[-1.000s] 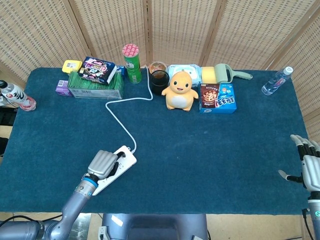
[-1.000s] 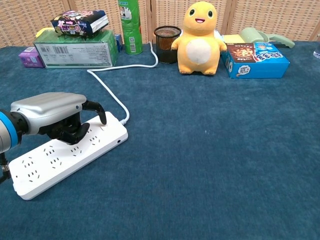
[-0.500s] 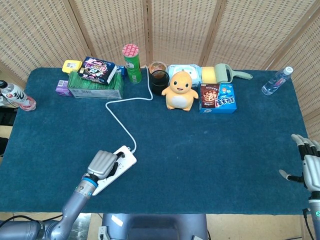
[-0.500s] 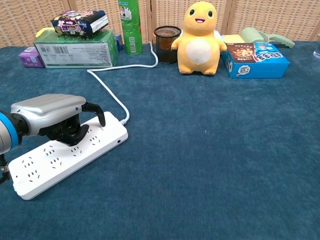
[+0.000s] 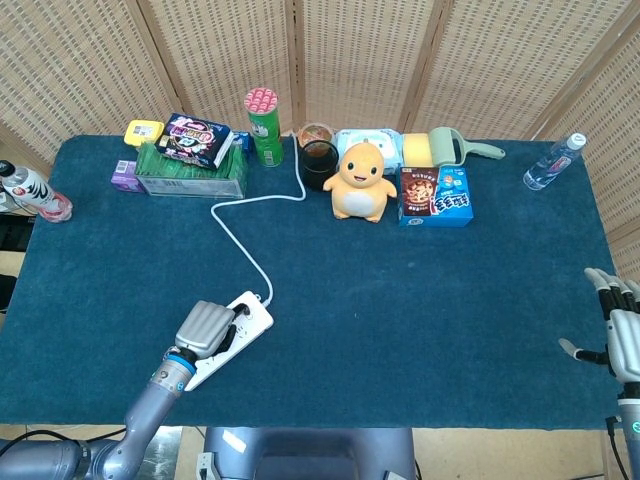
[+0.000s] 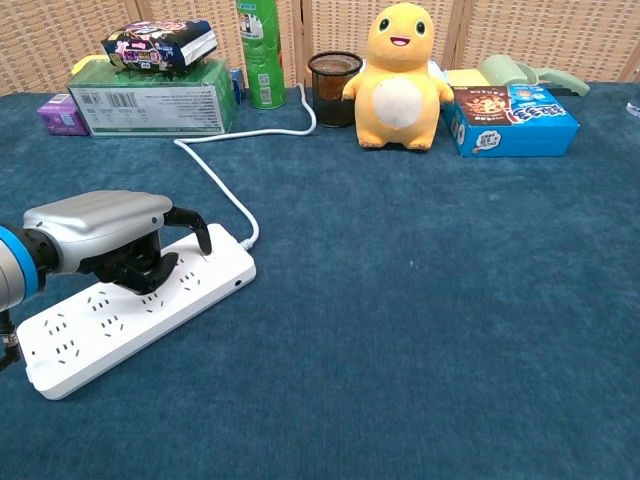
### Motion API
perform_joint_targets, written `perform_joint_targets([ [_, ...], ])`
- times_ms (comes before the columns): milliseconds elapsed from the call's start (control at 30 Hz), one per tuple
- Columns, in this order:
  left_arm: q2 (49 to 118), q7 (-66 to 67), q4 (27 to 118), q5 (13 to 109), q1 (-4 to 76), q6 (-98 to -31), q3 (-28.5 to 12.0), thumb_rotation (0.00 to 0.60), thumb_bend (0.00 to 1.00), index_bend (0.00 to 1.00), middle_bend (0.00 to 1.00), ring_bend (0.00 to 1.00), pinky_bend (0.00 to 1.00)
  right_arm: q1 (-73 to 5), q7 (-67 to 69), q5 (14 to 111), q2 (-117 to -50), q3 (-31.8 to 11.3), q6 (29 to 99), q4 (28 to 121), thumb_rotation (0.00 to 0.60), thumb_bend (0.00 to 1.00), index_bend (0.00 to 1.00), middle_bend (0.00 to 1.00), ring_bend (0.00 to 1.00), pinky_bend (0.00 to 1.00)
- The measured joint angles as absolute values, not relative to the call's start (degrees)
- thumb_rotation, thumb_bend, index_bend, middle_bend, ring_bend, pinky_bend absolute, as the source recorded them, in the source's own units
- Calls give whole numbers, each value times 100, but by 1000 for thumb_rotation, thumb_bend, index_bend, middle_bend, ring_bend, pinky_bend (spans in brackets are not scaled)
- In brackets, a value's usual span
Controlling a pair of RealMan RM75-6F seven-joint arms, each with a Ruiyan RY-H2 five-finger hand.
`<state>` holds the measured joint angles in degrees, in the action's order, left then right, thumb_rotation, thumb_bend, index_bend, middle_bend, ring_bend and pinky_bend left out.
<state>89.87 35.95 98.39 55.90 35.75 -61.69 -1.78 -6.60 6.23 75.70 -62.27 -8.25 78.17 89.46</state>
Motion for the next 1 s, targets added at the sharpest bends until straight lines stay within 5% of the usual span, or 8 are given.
perform_joint_targets([
  [1000,8451,3157,10470,6036,3450,-6481,-253,600,682,303,1000,1000,1000,-661,617,7605,-6223,-811,7817,8958,600,0,80,97,117,0],
])
